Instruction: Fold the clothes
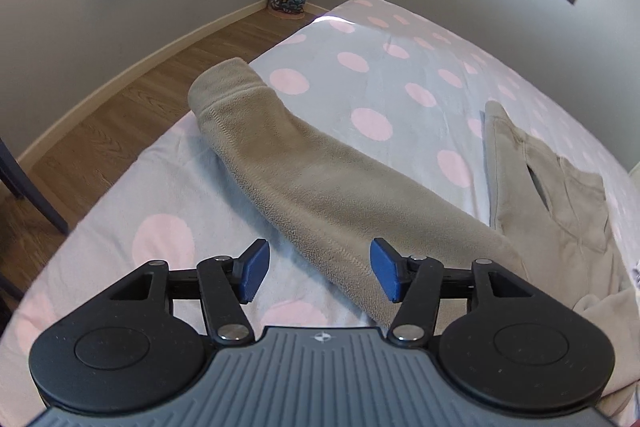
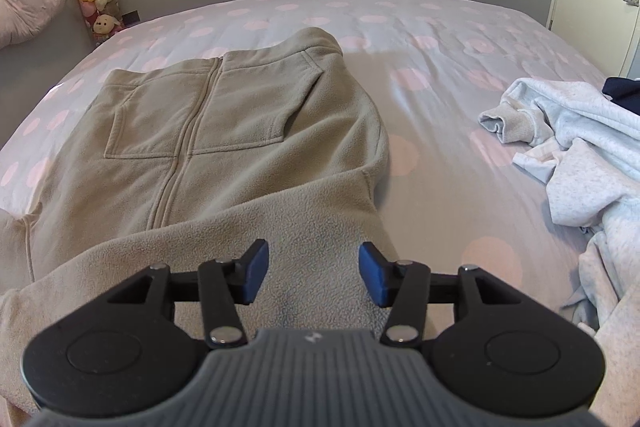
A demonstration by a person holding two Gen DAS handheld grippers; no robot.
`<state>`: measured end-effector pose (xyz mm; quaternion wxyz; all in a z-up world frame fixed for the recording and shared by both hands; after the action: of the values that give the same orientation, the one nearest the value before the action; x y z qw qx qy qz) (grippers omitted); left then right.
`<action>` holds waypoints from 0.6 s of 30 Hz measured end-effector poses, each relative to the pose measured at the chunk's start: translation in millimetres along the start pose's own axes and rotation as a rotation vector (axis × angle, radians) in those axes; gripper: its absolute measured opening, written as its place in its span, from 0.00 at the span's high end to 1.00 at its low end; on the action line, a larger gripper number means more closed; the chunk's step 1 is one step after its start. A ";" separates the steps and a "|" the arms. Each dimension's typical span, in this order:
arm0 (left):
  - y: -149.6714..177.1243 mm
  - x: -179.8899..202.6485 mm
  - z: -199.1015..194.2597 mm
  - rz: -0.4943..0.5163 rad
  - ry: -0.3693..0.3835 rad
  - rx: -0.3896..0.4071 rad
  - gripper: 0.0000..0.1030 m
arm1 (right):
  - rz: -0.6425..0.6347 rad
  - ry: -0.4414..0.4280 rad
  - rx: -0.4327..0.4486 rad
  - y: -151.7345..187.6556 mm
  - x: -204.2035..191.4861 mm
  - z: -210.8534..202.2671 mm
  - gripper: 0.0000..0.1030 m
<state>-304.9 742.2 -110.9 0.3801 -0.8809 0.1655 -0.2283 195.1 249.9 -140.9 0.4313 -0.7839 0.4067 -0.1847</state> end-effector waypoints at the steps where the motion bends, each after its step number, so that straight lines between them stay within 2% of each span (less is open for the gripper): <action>1: 0.4 -2.7 5.2 -0.009 0.002 -0.002 0.44 | -0.002 0.007 0.002 0.9 0.5 -1.8 0.47; 6: 1.5 -15.0 37.2 -0.089 0.013 0.001 0.44 | 0.008 0.040 -0.003 4.5 7.6 -3.5 0.46; 9: -5.0 -21.6 57.3 -0.148 0.021 0.037 0.42 | 0.001 0.052 -0.001 5.1 10.0 -5.8 0.44; 13: -18.3 -38.3 84.0 -0.211 -0.045 0.092 0.40 | -0.024 0.063 0.005 4.4 12.5 -8.2 0.42; 18: -28.8 -68.1 115.8 -0.256 -0.147 0.116 0.40 | -0.046 0.063 0.007 2.9 14.8 -6.5 0.41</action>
<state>-297.6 861.6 -178.5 0.4092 -0.8857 0.0099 -0.2189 198.4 233.8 -140.6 0.4166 -0.7854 0.4011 -0.2207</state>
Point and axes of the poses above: each gripper's, at about its wrist camera, not at the fingertips, and z roughly the way its jaws point, x to its right, y to its underside, the point moved 7 cm from there along z, roughly the way its jaws point, and after that the axes turned 13 degrees about x, right-handed, at the moved point
